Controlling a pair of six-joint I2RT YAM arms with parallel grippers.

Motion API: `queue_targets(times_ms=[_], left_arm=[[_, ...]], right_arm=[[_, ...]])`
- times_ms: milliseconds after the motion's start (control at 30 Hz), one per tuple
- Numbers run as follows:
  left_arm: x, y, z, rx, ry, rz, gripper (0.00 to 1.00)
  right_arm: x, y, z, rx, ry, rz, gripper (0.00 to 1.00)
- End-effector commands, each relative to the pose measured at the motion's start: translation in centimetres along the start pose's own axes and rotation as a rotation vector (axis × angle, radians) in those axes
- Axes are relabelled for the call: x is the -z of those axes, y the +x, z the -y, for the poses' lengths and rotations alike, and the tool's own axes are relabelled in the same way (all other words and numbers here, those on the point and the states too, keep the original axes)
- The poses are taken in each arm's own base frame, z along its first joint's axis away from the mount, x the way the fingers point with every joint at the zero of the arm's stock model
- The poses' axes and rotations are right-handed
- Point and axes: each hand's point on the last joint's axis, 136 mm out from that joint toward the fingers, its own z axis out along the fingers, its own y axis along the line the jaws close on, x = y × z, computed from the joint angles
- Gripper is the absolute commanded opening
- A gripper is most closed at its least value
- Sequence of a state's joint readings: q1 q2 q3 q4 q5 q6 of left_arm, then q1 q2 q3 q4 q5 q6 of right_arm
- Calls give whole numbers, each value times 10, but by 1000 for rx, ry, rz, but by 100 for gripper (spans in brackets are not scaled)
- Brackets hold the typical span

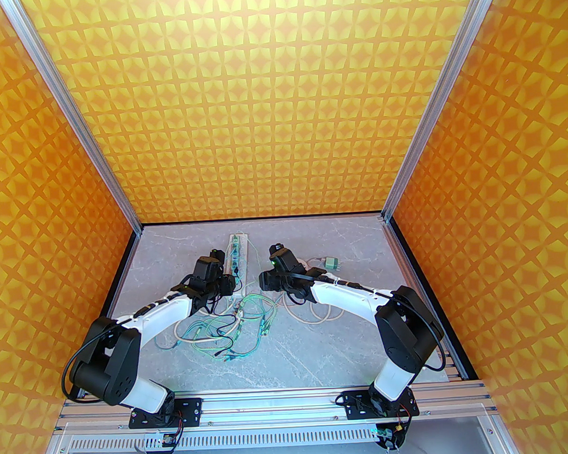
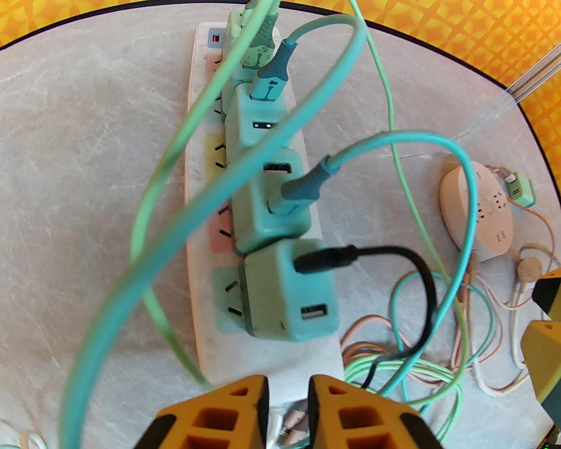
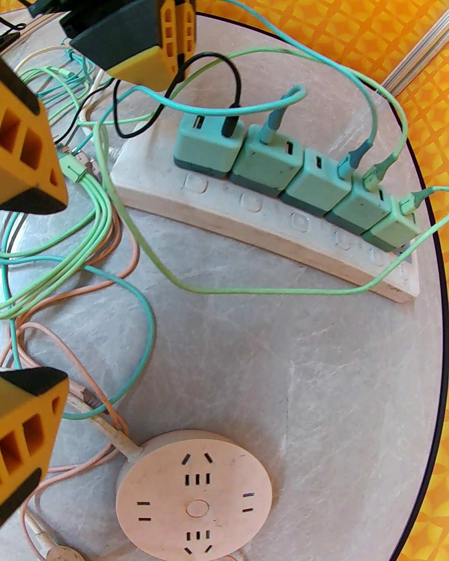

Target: Pull the plug off the socket

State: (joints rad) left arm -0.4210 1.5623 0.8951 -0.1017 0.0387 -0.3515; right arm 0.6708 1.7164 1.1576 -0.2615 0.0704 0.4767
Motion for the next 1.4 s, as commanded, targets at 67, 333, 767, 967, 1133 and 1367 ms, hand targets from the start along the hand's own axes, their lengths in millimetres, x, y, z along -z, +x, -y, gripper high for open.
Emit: queue_targets(times_ms=[67,333,767,967,1133,1367], left_arm=[[-4,-5,4,-69,-7,-8,36],[-14,-10,10,-84,1,-15,44],[-36,-13,2,-81,-75,-45,43],[-45,-7,-10,-93,-140,-75,45],[-50,-3,-15,-100,-164,-91,36],[-46,-3,-15,-102,-157,-73,29]], right_arm=[[2,2,2,7,-6,1,62],[-1,6,3,3,-6,-8,62],[1,10,5,2,-2,-15,62],[3,6,1,4,-20,-13,65],[6,-4,-12,9,-69,-2,63],[0,-38,-30,-40,-153,33,43]])
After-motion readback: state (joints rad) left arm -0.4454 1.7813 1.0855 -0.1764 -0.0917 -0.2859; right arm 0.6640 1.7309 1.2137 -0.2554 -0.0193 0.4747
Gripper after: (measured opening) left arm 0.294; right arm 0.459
